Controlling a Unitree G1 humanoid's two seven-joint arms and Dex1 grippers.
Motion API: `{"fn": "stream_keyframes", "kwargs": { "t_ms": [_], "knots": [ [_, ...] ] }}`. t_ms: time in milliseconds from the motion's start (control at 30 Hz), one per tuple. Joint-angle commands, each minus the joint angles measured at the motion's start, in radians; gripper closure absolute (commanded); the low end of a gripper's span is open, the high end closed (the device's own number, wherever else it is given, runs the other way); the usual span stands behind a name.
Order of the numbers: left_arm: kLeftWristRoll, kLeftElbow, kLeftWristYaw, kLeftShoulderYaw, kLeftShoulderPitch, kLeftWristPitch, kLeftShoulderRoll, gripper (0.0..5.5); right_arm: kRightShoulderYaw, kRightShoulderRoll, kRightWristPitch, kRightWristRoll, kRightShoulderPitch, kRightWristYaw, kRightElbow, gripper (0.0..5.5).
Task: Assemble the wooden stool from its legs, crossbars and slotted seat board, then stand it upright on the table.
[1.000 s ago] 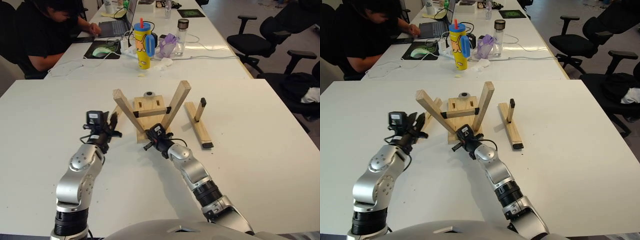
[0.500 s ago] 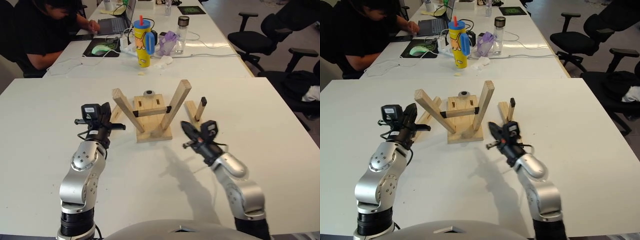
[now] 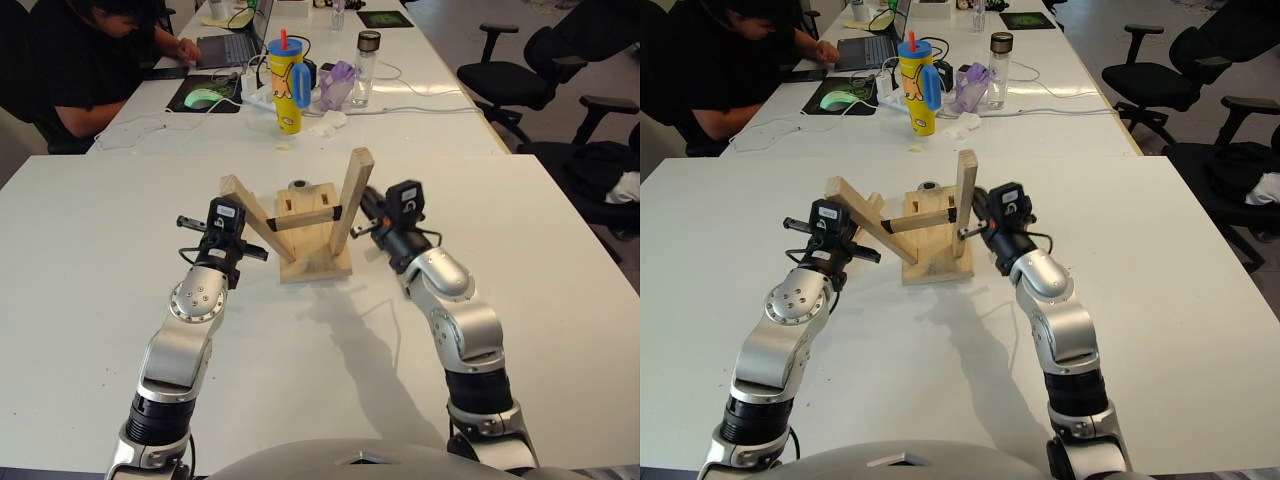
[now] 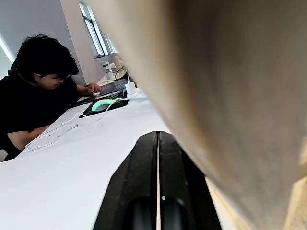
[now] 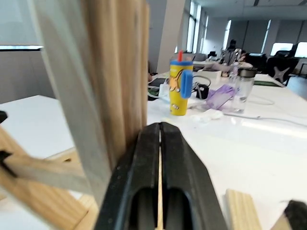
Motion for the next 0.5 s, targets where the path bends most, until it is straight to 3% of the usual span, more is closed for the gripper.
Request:
{"fn": "stream_keyframes", "kwargs": {
  "t_ms": [33, 200, 267, 367, 500],
  "knots": [
    [-0.015, 0.05, -0.048, 0.101, 0.0, -0.003, 0.047, 5.47, 0.009, -0.041, 0.054, 0.03, 0.076, 0.048, -0.029, 5.5],
    [-0.03, 0.118, -0.166, 0.192, -0.026, -0.048, 0.161, 5.47, -0.005, -0.101, 0.065, 0.003, 0.1, 0.063, -0.009, 5.5],
    [-0.078, 0.187, -0.371, 0.181, -0.042, -0.046, 0.298, 5.47, -0.008, -0.114, 0.024, -0.011, 0.068, 0.071, 0.041, 5.5],
    [-0.286, 0.169, -0.888, 0.149, 0.011, -0.017, 0.565, 5.47, -0.011, -0.099, -0.081, -0.025, -0.015, 0.088, 0.136, 5.5],
    [-0.33, 0.139, -1.05, 0.114, 0.056, 0.009, 0.671, 5.47, -0.013, -0.075, -0.134, -0.028, -0.076, 0.095, 0.219, 5.5]
  ]
}}
